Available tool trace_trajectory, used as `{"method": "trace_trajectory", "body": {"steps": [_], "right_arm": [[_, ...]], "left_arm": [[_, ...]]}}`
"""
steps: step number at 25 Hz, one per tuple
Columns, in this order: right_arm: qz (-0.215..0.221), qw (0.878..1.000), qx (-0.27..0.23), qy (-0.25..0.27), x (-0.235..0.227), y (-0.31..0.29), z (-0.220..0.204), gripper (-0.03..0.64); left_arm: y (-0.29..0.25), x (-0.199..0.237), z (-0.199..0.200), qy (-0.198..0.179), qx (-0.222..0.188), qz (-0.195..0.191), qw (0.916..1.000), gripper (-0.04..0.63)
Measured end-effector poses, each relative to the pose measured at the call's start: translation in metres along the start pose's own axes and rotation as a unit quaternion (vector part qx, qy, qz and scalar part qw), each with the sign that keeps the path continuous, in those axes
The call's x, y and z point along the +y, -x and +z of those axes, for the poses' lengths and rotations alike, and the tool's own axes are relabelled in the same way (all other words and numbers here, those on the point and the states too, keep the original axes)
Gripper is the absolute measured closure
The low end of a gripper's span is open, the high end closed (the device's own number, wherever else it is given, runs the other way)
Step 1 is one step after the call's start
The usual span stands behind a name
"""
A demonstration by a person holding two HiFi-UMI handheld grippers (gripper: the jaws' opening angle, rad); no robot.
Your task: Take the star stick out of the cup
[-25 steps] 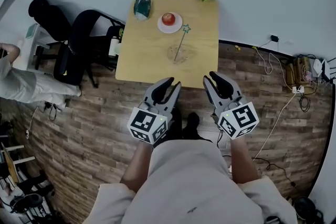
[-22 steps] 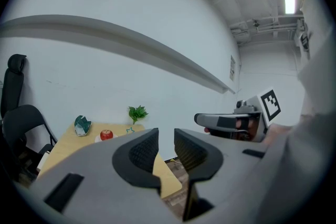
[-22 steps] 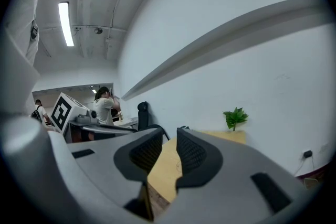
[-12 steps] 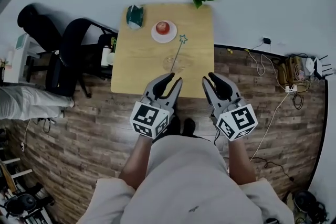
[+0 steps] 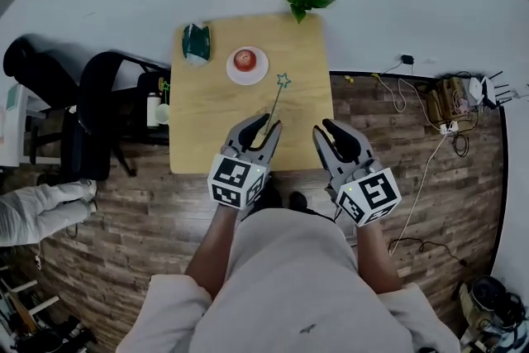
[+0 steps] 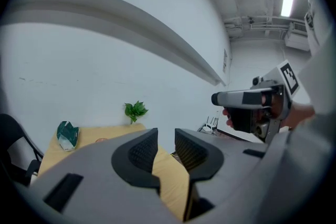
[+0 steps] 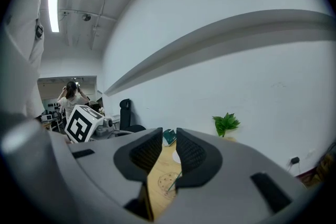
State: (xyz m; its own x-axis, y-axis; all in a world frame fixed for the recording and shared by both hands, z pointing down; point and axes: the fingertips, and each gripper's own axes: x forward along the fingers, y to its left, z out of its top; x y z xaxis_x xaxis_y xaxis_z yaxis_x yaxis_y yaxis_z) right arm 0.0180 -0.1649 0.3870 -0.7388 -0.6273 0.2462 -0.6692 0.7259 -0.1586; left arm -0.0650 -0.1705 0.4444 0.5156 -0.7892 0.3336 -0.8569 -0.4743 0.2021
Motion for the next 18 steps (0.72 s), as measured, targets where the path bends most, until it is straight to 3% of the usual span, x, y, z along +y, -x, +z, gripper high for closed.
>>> {"method": "trace_trajectory", "body": {"steps": [18], "right_arm": [[-0.063,0.997,0.034,-0.019,-0.023,-0.038,-0.016,0.538]], "left_arm": [[-0.057,0.049,-0.032,0.005,0.062,-0.060,0.9963,0.514]]}}
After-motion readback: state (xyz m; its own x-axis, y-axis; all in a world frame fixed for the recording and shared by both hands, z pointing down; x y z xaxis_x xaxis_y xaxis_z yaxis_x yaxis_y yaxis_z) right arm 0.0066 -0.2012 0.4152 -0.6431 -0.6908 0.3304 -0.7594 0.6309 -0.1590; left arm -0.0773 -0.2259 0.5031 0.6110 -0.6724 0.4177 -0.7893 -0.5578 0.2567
